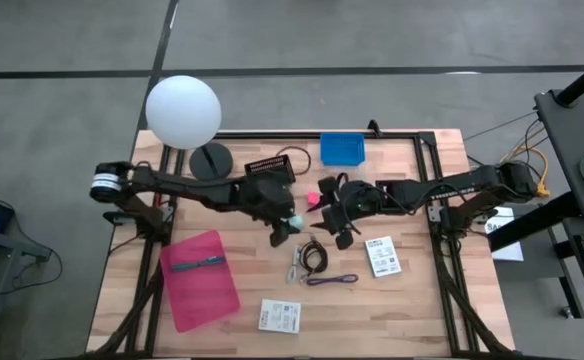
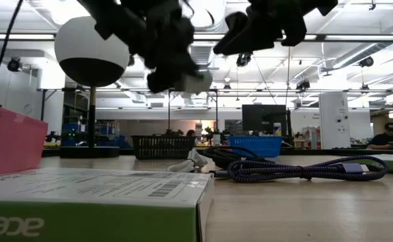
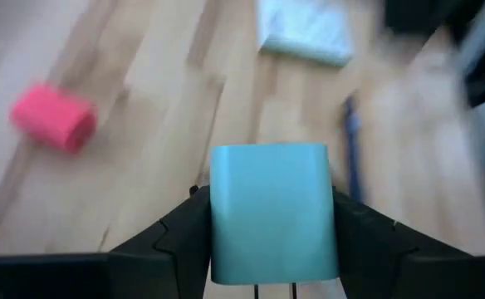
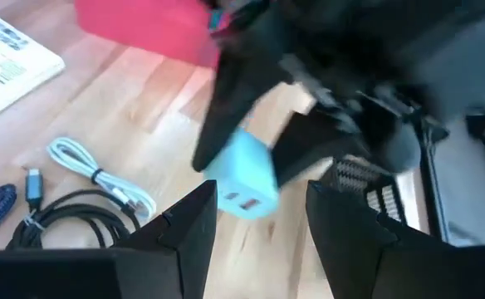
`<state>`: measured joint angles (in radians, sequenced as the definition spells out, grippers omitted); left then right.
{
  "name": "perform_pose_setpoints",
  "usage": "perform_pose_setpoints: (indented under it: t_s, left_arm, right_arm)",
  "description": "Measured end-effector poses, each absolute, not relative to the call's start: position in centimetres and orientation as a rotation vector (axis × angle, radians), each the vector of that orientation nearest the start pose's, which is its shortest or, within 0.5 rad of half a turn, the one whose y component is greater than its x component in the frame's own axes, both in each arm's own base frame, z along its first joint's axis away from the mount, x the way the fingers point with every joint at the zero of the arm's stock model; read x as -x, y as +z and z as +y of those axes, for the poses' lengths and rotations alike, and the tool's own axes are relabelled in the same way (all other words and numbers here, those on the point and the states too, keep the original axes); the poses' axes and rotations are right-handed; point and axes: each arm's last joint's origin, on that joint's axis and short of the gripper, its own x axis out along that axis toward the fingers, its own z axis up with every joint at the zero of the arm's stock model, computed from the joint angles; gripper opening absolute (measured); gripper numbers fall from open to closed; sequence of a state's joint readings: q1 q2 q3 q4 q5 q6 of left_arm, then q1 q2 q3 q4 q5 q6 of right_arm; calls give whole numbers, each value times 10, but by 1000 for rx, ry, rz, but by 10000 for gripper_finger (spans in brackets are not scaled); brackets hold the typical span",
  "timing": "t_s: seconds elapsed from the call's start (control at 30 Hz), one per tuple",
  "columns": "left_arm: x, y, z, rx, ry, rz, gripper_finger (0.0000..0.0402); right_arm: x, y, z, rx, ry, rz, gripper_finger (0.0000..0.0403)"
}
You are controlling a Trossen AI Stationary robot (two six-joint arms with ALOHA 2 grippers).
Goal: Pick and place items into bin
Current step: Put the light blue charger adapter into the blue bin
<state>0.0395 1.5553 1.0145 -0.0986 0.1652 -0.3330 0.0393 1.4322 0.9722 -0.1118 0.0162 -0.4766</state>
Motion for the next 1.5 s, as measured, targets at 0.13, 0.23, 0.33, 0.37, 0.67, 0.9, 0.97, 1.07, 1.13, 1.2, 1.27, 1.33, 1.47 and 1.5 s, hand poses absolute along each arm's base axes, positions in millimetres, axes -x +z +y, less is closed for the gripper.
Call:
perform_pose_setpoints:
  t_s: [0.13,0.23,0.33,0.37,0.67,0.9,0.97,1.07,1.13,1.2,1.27,1.33,1.47,1.5]
  left_arm:
    - [-327,256,12,390,-37,572,183]
    - [-323,262,14,391,-33,554,183]
    - [-321,265,14,390,-36,539,183]
    - [-321,266,14,390,-37,539,183]
    - [-321,265,13,391,-42,542,183]
    - [-321,264,13,395,-53,544,183]
    - [-320,264,13,396,-54,547,183]
    - [-321,265,12,401,-81,546,183]
    - [-321,266,11,410,-122,539,183]
    - [-321,267,10,415,-153,534,183]
    - [-321,267,10,419,-169,536,183]
    - [-321,267,10,420,-173,535,183]
    - [-322,268,10,417,-174,522,183]
    - [-322,268,10,417,-175,517,183]
  right_arm:
    - [-312,261,17,538,175,508,173]
    - [-314,263,19,596,187,480,174]
    - [-315,265,19,659,189,453,174]
    - [-315,267,19,675,188,439,174]
    - [-323,257,19,846,228,431,188]
    - [-328,249,19,880,236,448,232]
    - [-328,249,18,885,221,456,242]
    - [-329,249,18,886,218,457,252]
    - [-329,248,18,888,221,460,253]
    - [-329,248,18,911,226,455,251]
    - [-329,248,18,932,232,454,246]
    - [-330,248,18,941,232,450,240]
    - [-332,252,19,922,209,407,227]
    - [-332,253,19,922,207,399,224]
